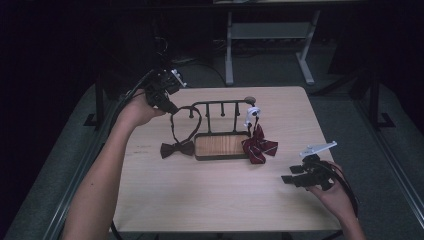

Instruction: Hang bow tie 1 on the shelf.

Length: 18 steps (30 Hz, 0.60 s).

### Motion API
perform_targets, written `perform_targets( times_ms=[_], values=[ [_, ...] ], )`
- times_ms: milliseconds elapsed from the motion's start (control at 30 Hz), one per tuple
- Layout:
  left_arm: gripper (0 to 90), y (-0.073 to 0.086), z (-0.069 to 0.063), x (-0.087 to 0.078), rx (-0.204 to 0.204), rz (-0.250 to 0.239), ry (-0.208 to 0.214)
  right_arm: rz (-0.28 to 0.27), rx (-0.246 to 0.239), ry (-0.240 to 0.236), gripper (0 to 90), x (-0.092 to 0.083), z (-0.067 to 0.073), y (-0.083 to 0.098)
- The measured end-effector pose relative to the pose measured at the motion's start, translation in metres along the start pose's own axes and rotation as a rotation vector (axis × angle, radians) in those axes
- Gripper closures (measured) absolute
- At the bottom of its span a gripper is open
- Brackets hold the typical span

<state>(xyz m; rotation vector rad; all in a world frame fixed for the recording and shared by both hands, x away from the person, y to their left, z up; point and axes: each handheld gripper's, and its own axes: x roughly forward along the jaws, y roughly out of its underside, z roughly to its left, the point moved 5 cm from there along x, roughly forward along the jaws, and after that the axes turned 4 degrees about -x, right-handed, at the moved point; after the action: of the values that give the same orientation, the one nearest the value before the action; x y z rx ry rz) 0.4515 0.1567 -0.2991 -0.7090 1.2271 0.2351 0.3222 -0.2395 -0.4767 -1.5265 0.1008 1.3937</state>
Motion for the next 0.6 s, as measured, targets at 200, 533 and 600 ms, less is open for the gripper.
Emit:
perform_targets(
  times_ms=[200,533,600],
  values=[
    [73.4,0.002,-0.002,-0.002,0.007,-0.023,0.006,0.004,-0.006,0.001,42.1,0.000,-0.001,0.001],
    [68.7,0.015,-0.006,0.004,0.007,-0.023,0.040,-0.003,0.015,0.018,38.7,-0.002,-0.004,0.002],
    [67.9,0.017,-0.007,0.005,0.000,-0.034,0.053,-0.006,0.013,0.020,38.7,-0.002,-0.005,0.003]
  ],
)
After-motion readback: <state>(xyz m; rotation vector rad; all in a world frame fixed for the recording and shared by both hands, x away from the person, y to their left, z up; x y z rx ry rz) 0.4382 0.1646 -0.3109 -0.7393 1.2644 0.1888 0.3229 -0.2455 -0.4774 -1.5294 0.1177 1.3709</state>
